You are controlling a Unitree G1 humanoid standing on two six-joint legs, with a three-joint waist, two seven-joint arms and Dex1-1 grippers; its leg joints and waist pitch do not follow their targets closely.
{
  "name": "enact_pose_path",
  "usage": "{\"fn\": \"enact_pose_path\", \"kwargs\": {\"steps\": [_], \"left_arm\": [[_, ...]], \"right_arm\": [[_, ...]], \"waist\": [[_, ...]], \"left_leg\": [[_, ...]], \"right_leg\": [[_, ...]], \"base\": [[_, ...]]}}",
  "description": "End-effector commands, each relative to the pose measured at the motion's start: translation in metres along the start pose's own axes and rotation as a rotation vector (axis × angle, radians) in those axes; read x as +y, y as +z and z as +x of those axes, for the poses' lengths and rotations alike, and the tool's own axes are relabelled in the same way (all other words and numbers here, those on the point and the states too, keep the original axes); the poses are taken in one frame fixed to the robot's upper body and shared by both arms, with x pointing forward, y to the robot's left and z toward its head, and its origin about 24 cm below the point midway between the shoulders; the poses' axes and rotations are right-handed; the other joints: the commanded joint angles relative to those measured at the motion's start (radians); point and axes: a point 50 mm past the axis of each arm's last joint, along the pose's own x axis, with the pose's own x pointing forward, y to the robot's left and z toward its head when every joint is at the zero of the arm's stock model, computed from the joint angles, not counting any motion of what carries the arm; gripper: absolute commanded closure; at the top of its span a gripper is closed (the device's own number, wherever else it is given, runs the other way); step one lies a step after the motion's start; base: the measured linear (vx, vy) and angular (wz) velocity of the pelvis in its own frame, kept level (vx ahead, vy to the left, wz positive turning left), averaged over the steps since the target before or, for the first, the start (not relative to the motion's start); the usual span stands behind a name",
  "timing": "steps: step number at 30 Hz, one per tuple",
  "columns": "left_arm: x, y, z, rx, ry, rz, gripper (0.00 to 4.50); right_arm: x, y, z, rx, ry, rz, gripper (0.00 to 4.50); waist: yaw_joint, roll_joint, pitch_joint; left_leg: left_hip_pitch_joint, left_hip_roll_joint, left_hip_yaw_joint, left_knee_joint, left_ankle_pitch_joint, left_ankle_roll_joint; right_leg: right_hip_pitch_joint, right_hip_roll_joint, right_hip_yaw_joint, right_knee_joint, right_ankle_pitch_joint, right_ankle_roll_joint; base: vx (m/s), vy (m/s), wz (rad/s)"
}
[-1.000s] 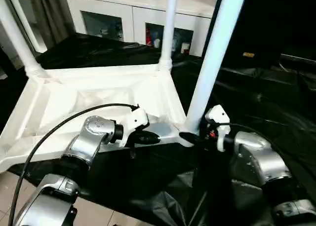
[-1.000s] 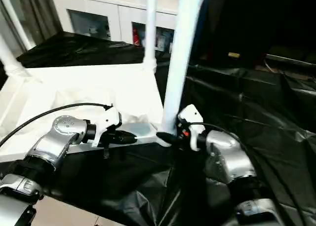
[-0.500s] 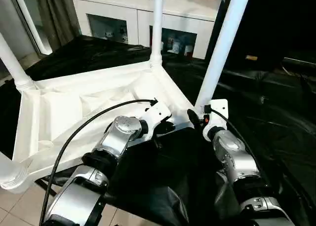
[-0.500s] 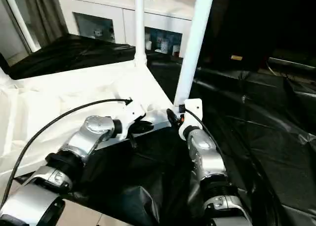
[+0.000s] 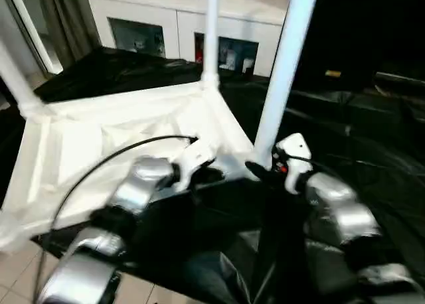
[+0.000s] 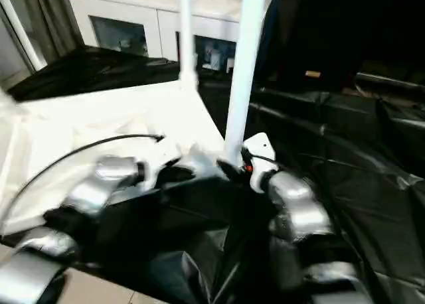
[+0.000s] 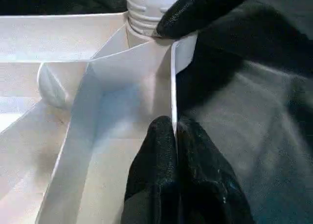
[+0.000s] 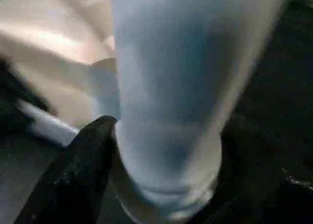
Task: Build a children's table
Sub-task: Rotate leg to tighten
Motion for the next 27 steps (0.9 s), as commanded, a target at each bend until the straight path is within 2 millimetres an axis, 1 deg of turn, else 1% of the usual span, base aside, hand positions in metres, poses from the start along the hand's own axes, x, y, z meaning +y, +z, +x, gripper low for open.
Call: {"fn": "enact_pose_path", "kwargs": {"steps": [1,2,3,4,6,7,8,10,11,13,14,16,18,19,21,22,25,27], "left_arm": [[-0.018,-0.009,0.001,-0.035,-0.161,-0.025,4.50],[-0.019,-0.010,0.000,-0.034,-0.173,-0.030,4.50],[-0.020,-0.010,0.000,-0.034,-0.178,-0.033,4.50],[-0.021,-0.011,-0.001,-0.034,-0.189,-0.036,4.50],[-0.022,-0.012,-0.001,-0.032,-0.199,-0.041,4.50],[-0.022,-0.012,-0.002,-0.031,-0.200,-0.043,4.50],[-0.022,-0.012,-0.002,-0.032,-0.201,-0.044,4.50],[-0.022,-0.012,-0.002,-0.033,-0.200,-0.043,4.50],[-0.022,-0.011,-0.003,-0.034,-0.197,-0.043,4.50],[-0.022,-0.011,-0.003,-0.035,-0.197,-0.043,4.50],[-0.022,-0.010,-0.004,-0.036,-0.196,-0.043,4.50],[-0.021,-0.010,-0.004,-0.036,-0.195,-0.042,4.50],[-0.020,-0.010,-0.004,-0.036,-0.189,-0.041,4.50],[-0.020,-0.010,-0.004,-0.037,-0.186,-0.040,4.50],[-0.020,-0.010,-0.005,-0.037,-0.183,-0.041,4.50],[-0.019,-0.010,-0.005,-0.036,-0.182,-0.041,4.50],[-0.019,-0.010,-0.005,-0.036,-0.179,-0.042,4.50],[-0.019,-0.010,-0.005,-0.036,-0.165,-0.047,4.50]], "right_arm": [[-0.002,0.005,-0.010,-0.003,0.070,-0.010,0.91],[0.000,0.004,-0.012,0.003,0.096,-0.013,0.91],[0.001,0.004,-0.013,0.007,0.111,-0.016,0.91],[0.003,0.002,-0.014,0.018,0.137,-0.024,0.91],[0.006,0.000,-0.015,0.035,0.167,-0.033,0.91],[0.009,-0.003,-0.016,0.051,0.189,-0.039,0.91],[0.010,-0.003,-0.016,0.057,0.201,-0.042,0.91],[0.010,-0.004,-0.016,0.060,0.206,-0.044,0.91],[0.011,-0.005,-0.016,0.062,0.208,-0.042,0.91],[0.011,-0.005,-0.016,0.064,0.213,-0.034,0.91],[0.012,-0.005,-0.017,0.064,0.221,-0.024,1.07],[0.012,-0.005,-0.017,0.063,0.223,-0.020,1.07],[0.012,-0.005,-0.017,0.062,0.224,-0.011,1.35],[0.012,-0.005,-0.017,0.061,0.224,-0.009,1.35],[0.012,-0.006,-0.017,0.062,0.223,-0.004,1.54],[0.013,-0.006,-0.017,0.060,0.222,0.001,1.63],[0.013,-0.007,-0.016,0.057,0.216,0.012,1.72],[0.012,-0.010,-0.013,0.035,0.163,0.048,1.73]], "waist": [[0.006,-0.013,-0.058],[0.005,-0.011,-0.055],[0.006,-0.011,-0.056],[0.009,-0.010,-0.054],[0.010,-0.010,-0.051],[0.010,-0.012,-0.049],[0.011,-0.012,-0.047],[0.009,-0.013,-0.047],[0.009,-0.013,-0.048],[0.009,-0.014,-0.049],[0.009,-0.014,-0.051],[0.009,-0.014,-0.052],[0.010,-0.015,-0.052],[0.010,-0.014,-0.052],[0.010,-0.015,-0.050],[0.010,-0.014,-0.051],[0.010,-0.015,-0.051],[0.011,-0.015,-0.051]], "left_leg": [[0.005,0.063,-0.025,-0.058,-0.128,0.116],[0.004,0.064,-0.024,-0.058,-0.131,0.123],[0.005,0.064,-0.024,-0.058,-0.138,0.121],[0.009,0.066,-0.022,-0.059,-0.157,0.113],[0.009,0.066,-0.023,-0.061,-0.186,0.093],[0.011,0.066,-0.023,-0.063,-0.209,0.079],[0.013,0.066,-0.023,-0.064,-0.229,0.066],[0.012,0.065,-0.026,-0.067,-0.245,0.052],[0.012,0.065,-0.027,-0.067,-0.244,0.048],[0.012,0.064,-0.027,-0.066,-0.234,0.048],[0.012,0.064,-0.027,-0.065,-0.220,0.052],[0.010,0.063,-0.025,-0.063,-0.202,0.062],[0.009,0.062,-0.025,-0.062,-0.185,0.072],[0.009,0.062,-0.025,-0.061,-0.182,0.073],[0.009,0.063,-0.025,-0.063,-0.199,0.068],[0.010,0.063,-0.026,-0.063,-0.203,0.064],[0.009,0.063,-0.026,-0.063,-0.197,0.064],[0.009,0.062,-0.026,-0.062,-0.195,0.065]], "right_leg": [[0.053,-0.068,0.053,-0.058,-0.110,-0.254],[0.052,-0.067,0.052,-0.057,-0.098,-0.265],[0.053,-0.067,0.051,-0.058,-0.104,-0.267],[0.049,-0.068,0.052,-0.061,-0.128,-0.267],[0.049,-0.068,0.052,-0.065,-0.179,-0.259],[0.047,-0.069,0.053,-0.070,-0.223,-0.248],[0.045,-0.070,0.055,-0.074,-0.262,-0.237],[0.046,-0.072,0.055,-0.078,-0.304,-0.219],[0.046,-0.072,0.056,-0.079,-0.309,-0.212],[0.046,-0.072,0.056,-0.077,-0.296,-0.210],[0.046,-0.071,0.056,-0.075,-0.273,-0.215],[0.047,-0.070,0.056,-0.072,-0.239,-0.223],[0.049,-0.070,0.055,-0.069,-0.217,-0.231],[0.050,-0.070,0.055,-0.069,-0.215,-0.232],[0.048,-0.070,0.054,-0.072,-0.248,-0.226],[0.048,-0.071,0.055,-0.073,-0.257,-0.223],[0.048,-0.071,0.055,-0.071,-0.248,-0.223],[0.048,-0.071,0.055,-0.071,-0.246,-0.222]], "base": [[0.000,0.000,0.00],[0.000,0.000,0.00],[0.000,0.000,0.00],[0.000,0.000,0.00],[0.000,0.000,0.00],[0.000,0.000,0.00],[0.000,0.000,0.00],[0.000,0.000,0.00],[0.000,0.000,0.00],[0.000,0.000,0.00],[0.000,0.000,0.00],[0.000,0.000,0.00],[0.000,0.000,0.00],[0.000,0.000,0.00],[0.000,0.000,0.00],[0.000,0.000,0.00],[0.000,0.000,0.00],[0.000,0.000,0.00]]}}
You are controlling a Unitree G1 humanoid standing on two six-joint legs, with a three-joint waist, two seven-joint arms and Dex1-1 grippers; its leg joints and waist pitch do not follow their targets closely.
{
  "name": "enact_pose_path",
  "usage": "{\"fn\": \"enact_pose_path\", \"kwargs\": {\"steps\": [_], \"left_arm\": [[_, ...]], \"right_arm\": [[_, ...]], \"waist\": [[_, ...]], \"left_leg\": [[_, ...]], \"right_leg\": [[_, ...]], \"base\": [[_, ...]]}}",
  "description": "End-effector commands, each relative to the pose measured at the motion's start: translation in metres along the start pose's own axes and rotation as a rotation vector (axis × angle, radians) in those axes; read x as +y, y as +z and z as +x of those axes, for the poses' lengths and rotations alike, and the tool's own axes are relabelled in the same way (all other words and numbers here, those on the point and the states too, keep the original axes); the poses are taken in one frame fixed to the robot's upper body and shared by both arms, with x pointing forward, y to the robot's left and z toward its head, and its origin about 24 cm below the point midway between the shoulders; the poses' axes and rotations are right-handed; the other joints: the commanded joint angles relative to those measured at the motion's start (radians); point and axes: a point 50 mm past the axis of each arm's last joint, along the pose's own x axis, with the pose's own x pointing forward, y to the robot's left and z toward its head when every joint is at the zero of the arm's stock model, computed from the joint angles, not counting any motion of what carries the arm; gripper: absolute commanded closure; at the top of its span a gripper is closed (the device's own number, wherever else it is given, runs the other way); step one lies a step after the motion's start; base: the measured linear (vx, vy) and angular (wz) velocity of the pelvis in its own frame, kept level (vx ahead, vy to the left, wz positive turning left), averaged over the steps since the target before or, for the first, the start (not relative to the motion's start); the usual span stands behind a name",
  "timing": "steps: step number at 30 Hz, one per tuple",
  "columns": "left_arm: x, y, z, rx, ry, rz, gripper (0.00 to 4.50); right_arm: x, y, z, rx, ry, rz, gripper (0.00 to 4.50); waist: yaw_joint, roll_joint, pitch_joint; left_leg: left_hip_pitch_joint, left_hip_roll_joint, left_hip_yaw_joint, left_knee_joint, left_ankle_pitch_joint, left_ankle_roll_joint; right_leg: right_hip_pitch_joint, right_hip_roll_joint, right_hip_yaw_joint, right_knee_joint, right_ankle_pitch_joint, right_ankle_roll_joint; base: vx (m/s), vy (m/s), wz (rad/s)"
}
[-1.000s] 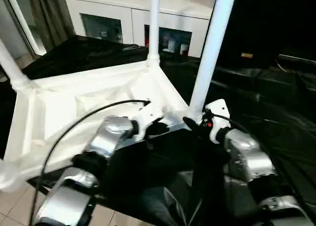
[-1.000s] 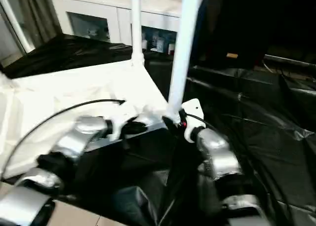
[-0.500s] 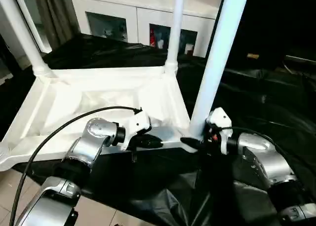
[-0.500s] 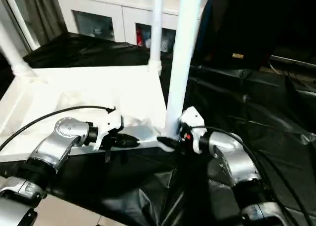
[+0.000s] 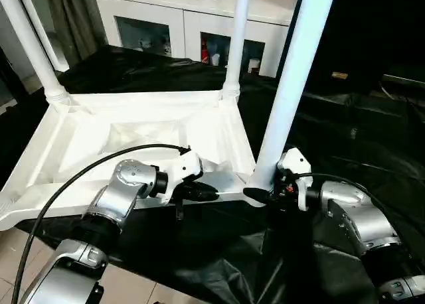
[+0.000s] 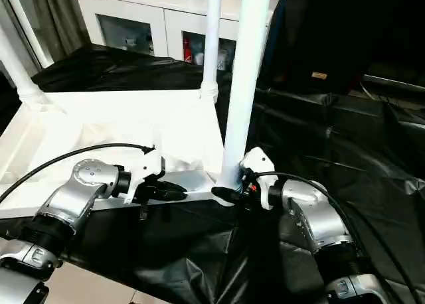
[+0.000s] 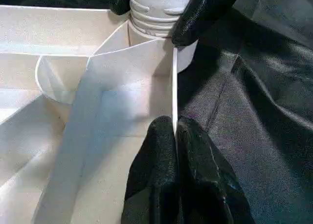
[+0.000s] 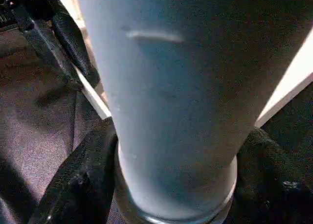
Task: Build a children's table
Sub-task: Rotate leg to tighten
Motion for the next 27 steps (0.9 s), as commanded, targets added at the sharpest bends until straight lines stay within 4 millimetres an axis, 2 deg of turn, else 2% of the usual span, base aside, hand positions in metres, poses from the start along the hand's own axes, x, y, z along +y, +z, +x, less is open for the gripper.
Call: {"fn": "enact_pose_path", "kwargs": {"steps": [1,2,3,4,5,7,8,9,11,12,13,15,16,17,18,19,20,21,25,27], "left_arm": [[-0.007,-0.004,0.008,-0.043,-0.032,-0.043,4.50],[-0.006,-0.004,0.009,-0.043,-0.018,-0.045,4.50],[-0.002,-0.005,0.012,-0.031,0.040,-0.057,4.50],[-0.002,-0.005,0.012,-0.031,0.040,-0.057,4.50],[0.001,-0.005,0.016,-0.024,0.086,-0.065,4.50],[0.008,-0.006,0.028,-0.001,0.209,-0.101,4.50],[0.008,-0.006,0.028,-0.001,0.209,-0.101,4.50],[0.014,-0.003,0.040,0.014,0.325,-0.135,4.50],[0.015,-0.001,0.045,0.014,0.355,-0.147,4.50],[0.016,0.004,0.053,0.008,0.392,-0.157,4.50],[0.016,0.006,0.057,0.004,0.397,-0.156,4.50],[0.016,0.009,0.060,0.001,0.394,-0.148,4.50],[0.016,0.011,0.062,-0.002,0.389,-0.141,4.50],[0.015,0.012,0.062,-0.006,0.375,-0.130,4.50],[0.015,0.012,0.062,-0.006,0.373,-0.127,4.50],[0.015,0.012,0.062,-0.006,0.371,-0.121,4.50],[0.015,0.012,0.062,-0.007,0.367,-0.119,4.50],[0.015,0.011,0.061,-0.008,0.358,-0.112,4.50],[0.013,0.007,0.054,-0.021,0.317,-0.085,4.50],[0.013,0.006,0.052,-0.023,0.310,-0.076,4.50]], "right_arm": [[-0.003,-0.003,0.001,-0.027,-0.067,0.046,1.74],[-0.005,-0.004,0.003,-0.043,-0.108,0.072,1.75],[-0.009,-0.010,0.008,-0.060,-0.226,0.117,1.75],[-0.009,-0.010,0.008,-0.060,-0.226,0.117,1.75],[-0.012,-0.015,0.012,-0.064,-0.323,0.156,1.75],[-0.011,-0.027,0.022,-0.051,-0.508,0.238,1.76],[-0.011,-0.027,0.022,-0.051,-0.508,0.238,1.76],[-0.007,-0.034,0.032,-0.027,-0.627,0.298,1.76],[-0.006,-0.036,0.035,-0.020,-0.664,0.313,1.76],[-0.003,-0.036,0.043,-0.016,-0.707,0.333,1.76],[-0.001,-0.034,0.047,-0.018,-0.717,0.337,1.76],[0.001,-0.031,0.051,-0.024,-0.711,0.332,1.76],[0.002,-0.029,0.054,-0.029,-0.710,0.326,1.76],[0.002,-0.026,0.056,-0.042,-0.699,0.313,1.76],[0.002,-0.025,0.056,-0.045,-0.701,0.309,1.76],[0.001,-0.024,0.057,-0.050,-0.704,0.302,1.76],[0.001,-0.024,0.057,-0.055,-0.703,0.307,1.76],[0.000,-0.023,0.056,-0.068,-0.702,0.320,1.20],[-0.008,-0.012,0.049,-0.137,-0.647,0.311,0.86],[-0.010,-0.009,0.047,-0.151,-0.627,0.300,0.63]], "waist": [[0.001,-0.014,-0.051],[-0.001,-0.015,-0.050],[-0.002,-0.014,-0.049],[-0.006,-0.012,-0.047],[-0.011,-0.013,-0.047],[-0.020,-0.012,-0.046],[-0.020,-0.012,-0.046],[-0.020,-0.011,-0.041],[-0.022,-0.010,-0.039],[-0.020,-0.012,-0.037],[-0.019,-0.007,-0.037],[-0.019,-0.007,-0.034],[-0.020,-0.007,-0.035],[-0.019,0.002,-0.039],[-0.021,-0.001,-0.042],[-0.022,-0.001,-0.043],[-0.022,-0.001,-0.041],[-0.022,-0.002,-0.041],[-0.021,-0.006,-0.041],[-0.021,-0.005,-0.041]], "left_leg": [[0.008,0.063,-0.027,-0.067,-0.193,0.063],[0.007,0.062,-0.028,-0.068,-0.203,0.058],[0.009,0.063,-0.029,-0.070,-0.219,0.050],[0.008,0.063,-0.029,-0.072,-0.227,0.042],[0.009,0.062,-0.033,-0.073,-0.257,0.022],[0.013,0.061,-0.034,-0.077,-0.280,-0.004],[0.013,0.061,-0.034,-0.077,-0.280,-0.004],[0.021,0.061,-0.035,-0.078,-0.320,-0.015],[0.028,0.059,-0.037,-0.079,-0.360,-0.024],[0.032,0.056,-0.036,-0.077,-0.385,-0.021],[0.039,0.055,-0.037,-0.077,-0.408,-0.021],[0.042,0.053,-0.039,-0.078,-0.436,-0.018],[0.039,0.053,-0.042,-0.080,-0.442,-0.012],[0.032,0.056,-0.046,-0.087,-0.425,-0.011],[0.028,0.058,-0.046,-0.089,-0.410,-0.010],[0.022,0.058,-0.044,-0.092,-0.382,-0.004],[0.023,0.058,-0.043,-0.092,-0.387,-0.002],[0.025,0.058,-0.042,-0.091,-0.396,0.000],[0.023,0.057,-0.044,-0.089,-0.398,0.014],[0.020,0.058,-0.042,-0.090,-0.384,0.020]], "right_leg": [[0.045,-0.071,0.052,-0.073,-0.249,-0.222],[0.045,-0.071,0.051,-0.074,-0.266,-0.218],[0.042,-0.071,0.052,-0.077,-0.290,-0.214],[0.040,-0.072,0.052,-0.079,-0.305,-0.212],[0.038,-0.072,0.050,-0.083,-0.355,-0.197],[0.033,-0.068,0.051,-0.086,-0.375,-0.186],[0.033,-0.068,0.051,-0.086,-0.375,-0.186],[0.028,-0.069,0.051,-0.095,-0.426,-0.172],[0.023,-0.069,0.050,-0.101,-0.478,-0.157],[0.020,-0.070,0.050,-0.109,-0.518,-0.140],[0.014,-0.071,0.050,-0.116,-0.546,-0.130],[0.013,-0.071,0.048,-0.123,-0.574,-0.114],[0.018,-0.072,0.045,-0.124,-0.586,-0.102],[0.026,-0.073,0.046,-0.118,-0.553,-0.101],[0.029,-0.073,0.046,-0.117,-0.524,-0.104],[0.033,-0.072,0.048,-0.111,-0.462,-0.122],[0.032,-0.072,0.048,-0.111,-0.462,-0.126],[0.030,-0.073,0.049,-0.113,-0.469,-0.128],[0.034,-0.077,0.048,-0.117,-0.513,-0.118],[0.033,-0.077,0.050,-0.117,-0.509,-0.116]], "base": [[0.000,0.000,0.00],[0.000,0.000,0.00],[0.000,0.000,0.00],[0.000,0.000,0.00],[0.000,0.000,0.00],[0.000,0.000,0.00],[0.000,0.000,0.00],[0.000,0.000,0.00],[0.000,0.000,0.00],[0.000,0.000,0.00],[0.000,0.000,0.00],[0.000,0.000,0.00],[0.000,0.000,0.00],[0.000,0.000,0.00],[0.000,0.000,0.00],[0.000,0.000,0.00],[0.000,0.000,0.00],[0.000,0.000,0.00],[0.000,0.000,0.00],[0.000,0.000,0.00]]}}
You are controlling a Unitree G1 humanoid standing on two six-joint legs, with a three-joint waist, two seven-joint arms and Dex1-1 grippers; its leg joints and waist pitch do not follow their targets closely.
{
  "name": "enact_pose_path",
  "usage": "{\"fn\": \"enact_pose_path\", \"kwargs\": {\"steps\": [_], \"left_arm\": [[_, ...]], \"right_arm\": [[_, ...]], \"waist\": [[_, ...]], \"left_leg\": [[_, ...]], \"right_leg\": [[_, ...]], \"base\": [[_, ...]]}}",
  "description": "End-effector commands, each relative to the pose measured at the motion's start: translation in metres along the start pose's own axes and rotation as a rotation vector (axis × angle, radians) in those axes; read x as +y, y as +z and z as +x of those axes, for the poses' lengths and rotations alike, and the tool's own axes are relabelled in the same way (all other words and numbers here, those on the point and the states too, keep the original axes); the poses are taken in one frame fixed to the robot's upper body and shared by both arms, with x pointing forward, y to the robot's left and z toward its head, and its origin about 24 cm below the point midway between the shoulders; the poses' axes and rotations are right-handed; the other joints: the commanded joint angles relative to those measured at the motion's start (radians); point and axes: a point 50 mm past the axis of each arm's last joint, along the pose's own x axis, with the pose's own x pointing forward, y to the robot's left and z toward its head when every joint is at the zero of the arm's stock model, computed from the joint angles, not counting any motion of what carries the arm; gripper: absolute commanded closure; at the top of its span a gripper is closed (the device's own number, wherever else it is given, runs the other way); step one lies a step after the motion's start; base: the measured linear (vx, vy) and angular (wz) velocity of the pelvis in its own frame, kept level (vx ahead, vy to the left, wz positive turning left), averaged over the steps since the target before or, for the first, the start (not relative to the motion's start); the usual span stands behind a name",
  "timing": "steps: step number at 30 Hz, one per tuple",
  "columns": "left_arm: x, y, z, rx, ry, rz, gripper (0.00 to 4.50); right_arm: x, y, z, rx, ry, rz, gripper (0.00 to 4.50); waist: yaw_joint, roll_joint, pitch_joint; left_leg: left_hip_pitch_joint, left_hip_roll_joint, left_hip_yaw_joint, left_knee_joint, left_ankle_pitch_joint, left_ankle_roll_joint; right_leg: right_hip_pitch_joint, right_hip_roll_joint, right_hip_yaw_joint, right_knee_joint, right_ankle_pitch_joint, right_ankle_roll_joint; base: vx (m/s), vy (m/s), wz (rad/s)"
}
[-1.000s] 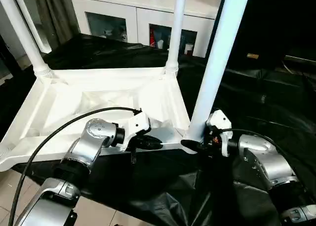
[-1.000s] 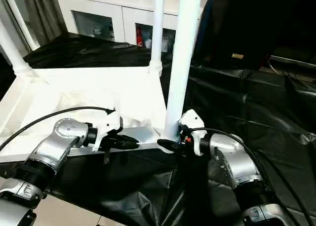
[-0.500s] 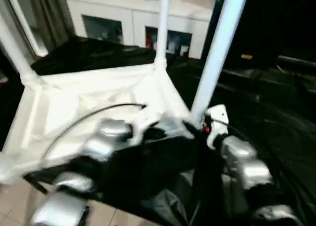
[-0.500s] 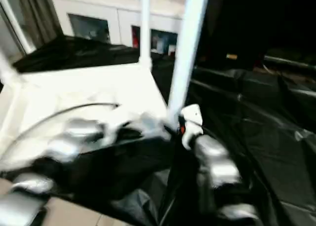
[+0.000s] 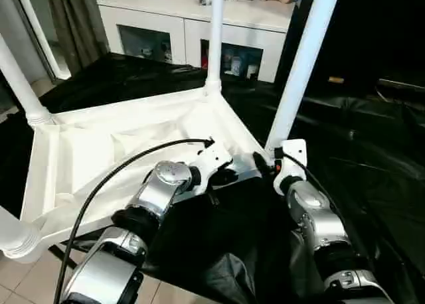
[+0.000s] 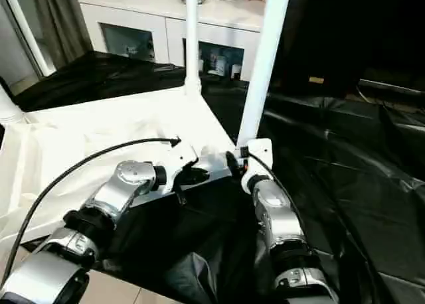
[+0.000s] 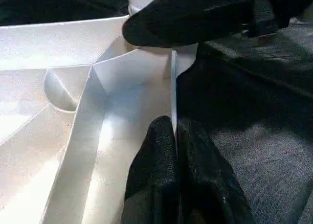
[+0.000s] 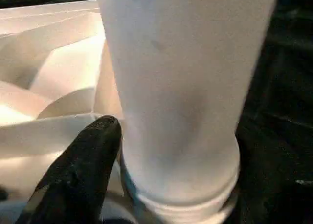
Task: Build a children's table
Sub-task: Rotate leg to tighten
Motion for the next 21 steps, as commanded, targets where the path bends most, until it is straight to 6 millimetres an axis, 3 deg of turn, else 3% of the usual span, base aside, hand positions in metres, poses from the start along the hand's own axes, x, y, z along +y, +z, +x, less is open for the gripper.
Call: {"fn": "enact_pose_path", "kwargs": {"steps": [1,4,7,11,12,16,18,20,21], "left_arm": [[-0.003,-0.010,-0.003,-0.024,-0.005,-0.042,4.50],[-0.007,-0.014,-0.013,-0.047,-0.094,-0.031,4.50],[-0.010,-0.019,-0.024,-0.048,-0.193,-0.026,4.50],[-0.009,-0.021,-0.034,-0.023,-0.269,-0.013,4.50],[-0.008,-0.022,-0.038,-0.014,-0.292,-0.012,4.50],[-0.004,-0.023,-0.048,0.007,-0.333,-0.010,4.50],[-0.001,-0.023,-0.052,0.012,-0.332,-0.012,4.50],[-0.001,-0.023,-0.053,0.013,-0.333,-0.012,4.50],[-0.001,-0.023,-0.054,0.012,-0.335,-0.014,4.50]], "right_arm": [[0.003,0.001,0.000,0.014,0.086,-0.004,0.59],[-0.006,0.016,-0.009,0.020,0.274,-0.064,0.59],[-0.015,0.023,-0.026,0.060,0.456,-0.165,0.59],[-0.021,0.022,-0.038,0.108,0.563,-0.222,0.59],[-0.023,0.021,-0.041,0.131,0.593,-0.246,0.59],[-0.022,0.016,-0.052,0.199,0.694,-0.287,0.59],[-0.020,0.012,-0.057,0.232,0.733,-0.298,0.59],[-0.019,0.011,-0.058,0.238,0.738,-0.303,0.59],[-0.019,0.011,-0.055,0.225,0.719,-0.290,0.59]], "waist": [[-0.003,-0.018,-0.035],[0.002,-0.021,-0.035],[0.008,-0.023,-0.040],[0.014,-0.020,-0.051],[0.013,-0.021,-0.054],[0.028,-0.022,-0.060],[0.034,-0.021,-0.052],[0.034,-0.020,-0.047],[0.033,-0.020,-0.045]], "left_leg": [[0.008,0.063,-0.040,-0.084,-0.376,0.023],[0.000,0.064,-0.039,-0.084,-0.333,0.048],[-0.002,0.067,-0.033,-0.079,-0.271,0.074],[0.000,0.068,-0.025,-0.068,-0.163,0.099],[-0.005,0.069,-0.025,-0.065,-0.112,0.118],[-0.010,0.068,-0.018,-0.049,-0.006,0.182],[-0.013,0.069,-0.017,-0.050,-0.040,0.181],[-0.009,0.073,-0.020,-0.056,-0.124,0.130],[-0.008,0.073,-0.020,-0.058,-0.142,0.116]], "right_leg": [[0.013,-0.072,0.047,-0.097,-0.496,-0.129],[0.023,-0.074,0.048,-0.094,-0.479,-0.134],[0.026,-0.074,0.051,-0.083,-0.395,-0.161],[0.031,-0.069,0.051,-0.058,-0.197,-0.230],[0.036,-0.066,0.049,-0.045,-0.105,-0.256],[0.036,-0.060,0.046,-0.020,0.081,-0.300],[0.034,-0.064,0.045,-0.027,0.020,-0.294],[0.030,-0.067,0.045,-0.041,-0.135,-0.268],[0.029,-0.067,0.046,-0.045,-0.166,-0.261]], "base": [[0.000,0.000,0.00],[0.000,0.000,0.00],[0.000,0.000,0.00],[0.029,-0.008,0.01],[0.065,-0.005,0.02],[0.000,0.000,0.00],[0.000,0.000,0.00],[0.000,0.000,0.00],[0.000,0.000,0.00]]}}
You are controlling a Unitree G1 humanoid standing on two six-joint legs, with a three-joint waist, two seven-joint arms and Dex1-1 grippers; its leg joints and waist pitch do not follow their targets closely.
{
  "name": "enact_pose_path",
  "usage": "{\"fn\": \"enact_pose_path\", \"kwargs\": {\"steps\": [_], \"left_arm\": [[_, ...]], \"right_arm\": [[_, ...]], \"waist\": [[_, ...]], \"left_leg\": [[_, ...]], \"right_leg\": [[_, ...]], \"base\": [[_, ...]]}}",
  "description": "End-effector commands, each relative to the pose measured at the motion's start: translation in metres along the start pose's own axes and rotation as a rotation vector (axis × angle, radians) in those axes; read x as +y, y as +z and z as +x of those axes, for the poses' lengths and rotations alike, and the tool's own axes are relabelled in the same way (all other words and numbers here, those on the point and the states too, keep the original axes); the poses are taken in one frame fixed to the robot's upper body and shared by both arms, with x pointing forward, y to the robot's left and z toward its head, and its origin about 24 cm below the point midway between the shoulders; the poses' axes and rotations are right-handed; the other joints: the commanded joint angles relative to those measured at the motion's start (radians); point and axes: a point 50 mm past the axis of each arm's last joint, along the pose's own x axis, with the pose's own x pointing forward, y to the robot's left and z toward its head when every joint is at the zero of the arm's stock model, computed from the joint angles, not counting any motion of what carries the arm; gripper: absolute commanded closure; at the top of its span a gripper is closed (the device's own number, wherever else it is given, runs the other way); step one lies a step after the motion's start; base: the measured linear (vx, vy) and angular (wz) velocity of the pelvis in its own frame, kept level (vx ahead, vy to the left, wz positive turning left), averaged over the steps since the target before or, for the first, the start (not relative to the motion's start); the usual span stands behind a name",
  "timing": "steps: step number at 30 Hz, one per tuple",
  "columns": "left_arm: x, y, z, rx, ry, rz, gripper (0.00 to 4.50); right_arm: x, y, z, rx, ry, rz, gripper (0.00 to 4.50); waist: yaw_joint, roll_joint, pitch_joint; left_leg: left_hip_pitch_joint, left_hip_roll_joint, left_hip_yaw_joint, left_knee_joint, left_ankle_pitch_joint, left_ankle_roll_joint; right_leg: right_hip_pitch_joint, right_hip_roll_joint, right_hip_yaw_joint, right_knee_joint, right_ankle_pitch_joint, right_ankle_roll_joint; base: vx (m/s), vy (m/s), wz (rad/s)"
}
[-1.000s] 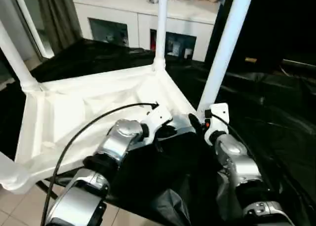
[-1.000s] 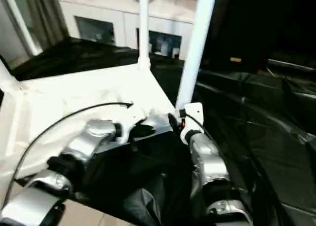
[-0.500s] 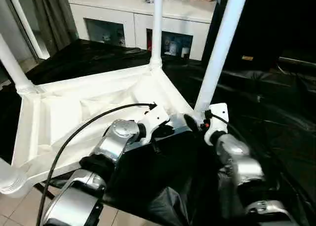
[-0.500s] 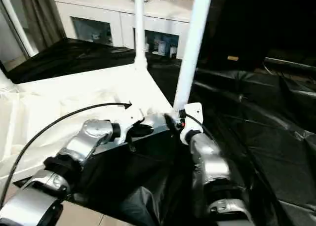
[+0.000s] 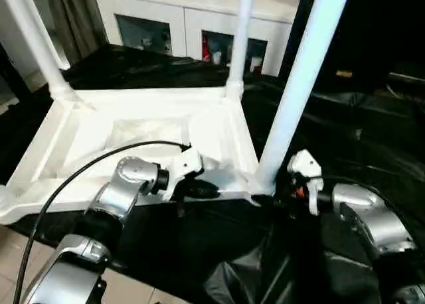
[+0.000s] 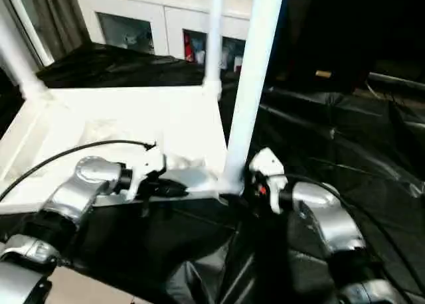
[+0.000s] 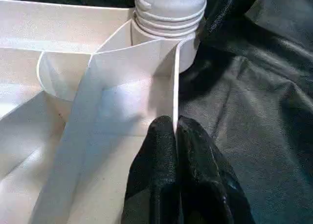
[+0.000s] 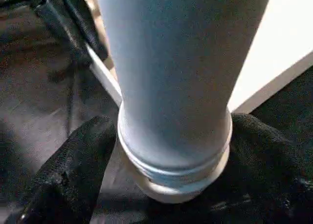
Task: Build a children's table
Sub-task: Rotate leg to tighten
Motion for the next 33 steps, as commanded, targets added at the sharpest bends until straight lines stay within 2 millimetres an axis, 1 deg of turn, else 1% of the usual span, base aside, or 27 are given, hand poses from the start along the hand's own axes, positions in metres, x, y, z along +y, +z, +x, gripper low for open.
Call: {"fn": "enact_pose_path", "kwargs": {"steps": [1,2,3,4,5,6,8,9,10,11,12,13,16,20,24,25,27,28,29,30,31,32,33], "left_arm": [[-0.006,-0.009,0.003,0.000,-0.021,-0.047,4.50],[-0.007,-0.009,0.003,-0.001,-0.025,-0.049,4.50],[-0.007,-0.009,0.003,-0.001,-0.025,-0.049,4.50],[-0.008,-0.009,0.004,-0.003,-0.034,-0.052,4.50],[-0.008,-0.009,0.004,-0.004,-0.036,-0.053,4.50],[-0.009,-0.009,0.004,-0.006,-0.042,-0.055,4.50],[-0.010,-0.009,0.005,-0.006,-0.046,-0.056,4.50],[-0.010,-0.009,0.005,-0.006,-0.047,-0.056,4.50],[-0.010,-0.009,0.005,-0.006,-0.048,-0.057,4.50],[-0.010,-0.009,0.005,-0.007,-0.048,-0.058,4.50],[-0.011,-0.009,0.005,-0.008,-0.047,-0.060,4.50],[-0.011,-0.009,0.005,-0.008,-0.047,-0.060,4.50],[-0.011,-0.011,0.004,-0.006,-0.046,-0.065,4.50],[-0.011,-0.010,0.005,-0.006,-0.045,-0.070,4.50],[-0.011,-0.011,0.005,-0.008,-0.039,-0.076,4.50],[-0.009,-0.012,0.007,-0.003,-0.010,-0.086,4.50],[-0.008,-0.012,0.009,-0.002,0.016,-0.091,4.50],[-0.004,-0.012,0.013,-0.001,0.075,-0.104,4.50],[-0.002,-0.012,0.015,0.000,0.101,-0.108,4.50],[0.001,-0.011,0.019,0.002,0.142,-0.113,4.50],[0.005,-0.010,0.028,0.011,0.217,-0.129,4.50],[0.006,-0.009,0.030,0.013,0.233,-0.131,4.50],[0.006,-0.008,0.032,0.014,0.248,-0.135,4.50]], "right_arm": [[0.003,0.000,0.006,0.004,0.015,0.012,0.59],[0.003,0.001,0.007,-0.006,0.012,0.018,0.59],[0.003,0.001,0.007,-0.006,0.012,0.018,0.59],[0.003,0.003,0.008,-0.016,0.019,0.021,0.77],[0.003,0.004,0.008,-0.018,0.022,0.020,0.87],[0.003,0.004,0.008,-0.018,0.029,0.019,0.94],[0.004,0.005,0.008,-0.018,0.035,0.018,0.97],[0.004,0.005,0.008,-0.017,0.036,0.018,1.10],[0.005,0.004,0.008,-0.015,0.044,0.019,1.23],[0.006,0.004,0.008,-0.015,0.048,0.021,1.31],[0.007,0.003,0.008,-0.015,0.052,0.023,1.31],[0.007,0.003,0.008,-0.015,0.052,0.023,1.42],[0.008,0.001,0.009,-0.018,0.063,0.036,1.53],[0.009,0.001,0.009,-0.028,0.068,0.052,1.71],[0.010,-0.001,0.012,-0.030,0.064,0.069,1.74],[0.009,-0.005,0.015,-0.038,0.022,0.099,1.74],[0.007,-0.007,0.017,-0.043,-0.029,0.116,1.74],[0.000,-0.012,0.022,-0.048,-0.154,0.140,1.74],[-0.003,-0.014,0.024,-0.050,-0.211,0.154,1.75],[-0.006,-0.018,0.027,-0.052,-0.296,0.192,1.75],[-0.007,-0.022,0.036,-0.058,-0.433,0.237,1.75],[-0.007,-0.023,0.038,-0.060,-0.455,0.242,1.75],[-0.007,-0.023,0.040,-0.059,-0.479,0.251,1.75]], "waist": [[0.003,-0.015,-0.046],[0.000,-0.015,-0.045],[0.000,-0.015,-0.045],[-0.004,-0.015,-0.044],[-0.007,-0.016,-0.045],[-0.008,-0.017,-0.046],[-0.010,-0.018,-0.048],[-0.010,-0.018,-0.049],[-0.010,-0.022,-0.050],[-0.009,-0.022,-0.050],[-0.009,-0.022,-0.049],[-0.009,-0.022,-0.049],[-0.012,-0.021,-0.047],[-0.014,-0.021,-0.049],[-0.013,-0.022,-0.050],[-0.014,-0.022,-0.050],[-0.016,-0.023,-0.047],[-0.017,-0.023,-0.046],[-0.020,-0.022,-0.044],[-0.025,-0.021,-0.039],[-0.030,-0.023,-0.039],[-0.032,-0.022,-0.038],[-0.032,-0.022,-0.036]], "left_leg": [[0.008,0.066,-0.024,-0.061,-0.181,0.078],[0.010,0.067,-0.028,-0.064,-0.206,0.056],[0.010,0.067,-0.028,-0.064,-0.206,0.056],[0.011,0.067,-0.030,-0.067,-0.223,0.039],[0.011,0.066,-0.030,-0.067,-0.219,0.036],[0.011,0.067,-0.030,-0.066,-0.213,0.037],[0.009,0.064,-0.028,-0.062,-0.177,0.051],[0.009,0.064,-0.028,-0.061,-0.167,0.056],[0.008,0.063,-0.026,-0.059,-0.151,0.067],[0.007,0.062,-0.026,-0.057,-0.140,0.075],[0.006,0.062,-0.025,-0.057,-0.141,0.078],[0.006,0.062,-0.026,-0.057,-0.143,0.078],[0.008,0.063,-0.027,-0.059,-0.162,0.069],[0.008,0.063,-0.027,-0.058,-0.153,0.070],[0.008,0.062,-0.026,-0.056,-0.145,0.075],[0.008,0.062,-0.026,-0.056,-0.146,0.076],[0.008,0.062,-0.027,-0.058,-0.165,0.065],[0.008,0.062,-0.028,-0.059,-0.174,0.058],[0.009,0.062,-0.028,-0.061,-0.188,0.048],[0.013,0.061,-0.030,-0.065,-0.237,0.022],[0.011,0.059,-0.036,-0.067,-0.260,-0.004],[0.018,0.061,-0.038,-0.072,-0.292,-0.020],[0.022,0.060,-0.037,-0.072,-0.314,-0.024]], "right_leg": [[0.048,-0.072,0.049,-0.072,-0.224,-0.236],[0.047,-0.073,0.050,-0.075,-0.265,-0.222],[0.047,-0.073,0.050,-0.075,-0.265,-0.222],[0.046,-0.073,0.053,-0.076,-0.277,-0.215],[0.047,-0.072,0.053,-0.074,-0.262,-0.216],[0.047,-0.071,0.054,-0.073,-0.249,-0.219],[0.050,-0.072,0.055,-0.067,-0.184,-0.234],[0.051,-0.071,0.055,-0.065,-0.167,-0.239],[0.052,-0.071,0.054,-0.062,-0.142,-0.245],[0.054,-0.072,0.054,-0.061,-0.132,-0.249],[0.053,-0.072,0.053,-0.062,-0.139,-0.250],[0.053,-0.072,0.053,-0.062,-0.146,-0.248],[0.052,-0.071,0.053,-0.065,-0.183,-0.239],[0.052,-0.070,0.053,-0.062,-0.160,-0.246],[0.053,-0.071,0.053,-0.061,-0.150,-0.249],[0.053,-0.071,0.053,-0.061,-0.152,-0.249],[0.050,-0.071,0.053,-0.066,-0.189,-0.242],[0.049,-0.072,0.053,-0.068,-0.209,-0.238],[0.046,-0.072,0.053,-0.072,-0.237,-0.232],[0.039,-0.073,0.051,-0.082,-0.329,-0.213],[0.047,-0.075,0.050,-0.086,-0.392,-0.188],[0.039,-0.072,0.049,-0.092,-0.429,-0.166],[0.035,-0.072,0.050,-0.096,-0.451,-0.158]], "base": [[0.000,0.000,0.00],[0.000,0.000,0.00],[0.000,0.000,0.00],[0.000,0.000,0.00],[0.000,0.000,0.00],[0.000,0.000,0.00],[0.000,0.000,0.00],[0.000,0.000,0.00],[0.000,0.000,0.00],[0.000,0.000,0.00],[0.000,0.000,0.00],[0.000,0.000,0.00],[0.000,0.000,0.00],[0.000,0.000,0.00],[0.000,0.000,0.00],[0.000,0.000,0.00],[0.000,0.000,0.00],[0.000,0.000,0.00],[0.000,0.000,0.00],[0.000,0.000,0.00],[0.000,0.000,0.00],[0.000,0.000,0.00],[0.000,0.000,0.00]]}}
